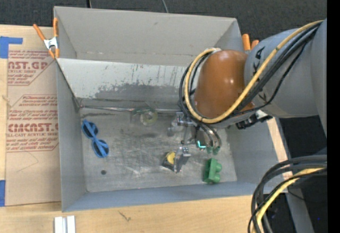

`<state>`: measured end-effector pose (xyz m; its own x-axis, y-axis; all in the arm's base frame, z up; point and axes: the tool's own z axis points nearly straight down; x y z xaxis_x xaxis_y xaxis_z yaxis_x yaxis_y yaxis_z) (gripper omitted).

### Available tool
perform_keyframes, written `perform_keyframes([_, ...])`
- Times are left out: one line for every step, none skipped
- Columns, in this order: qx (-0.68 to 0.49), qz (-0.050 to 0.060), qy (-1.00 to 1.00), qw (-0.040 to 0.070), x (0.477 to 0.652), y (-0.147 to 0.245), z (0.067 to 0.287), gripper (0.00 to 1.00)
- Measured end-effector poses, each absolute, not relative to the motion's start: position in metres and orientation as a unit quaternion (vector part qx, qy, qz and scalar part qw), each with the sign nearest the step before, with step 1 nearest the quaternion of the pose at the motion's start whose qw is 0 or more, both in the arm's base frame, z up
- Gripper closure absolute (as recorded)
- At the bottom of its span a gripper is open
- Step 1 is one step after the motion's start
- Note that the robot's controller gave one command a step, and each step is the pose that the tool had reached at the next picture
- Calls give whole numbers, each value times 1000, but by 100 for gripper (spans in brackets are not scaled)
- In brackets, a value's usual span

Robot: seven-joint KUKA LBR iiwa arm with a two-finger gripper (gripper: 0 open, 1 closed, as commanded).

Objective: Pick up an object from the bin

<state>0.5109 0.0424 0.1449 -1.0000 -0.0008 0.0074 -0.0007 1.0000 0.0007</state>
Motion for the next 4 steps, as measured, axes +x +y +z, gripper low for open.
perform_keyframes([-50, -2, -999, -4, 493, -5, 71, 0])
perform_keyframes([-91, 0, -996, -2, 539, 30, 76, 0])
perform_keyframes([-81, -1, -997, -4, 529, 21, 151, 0])
perform_keyframes([51, 0, -999, -5, 497, 13, 74, 0])
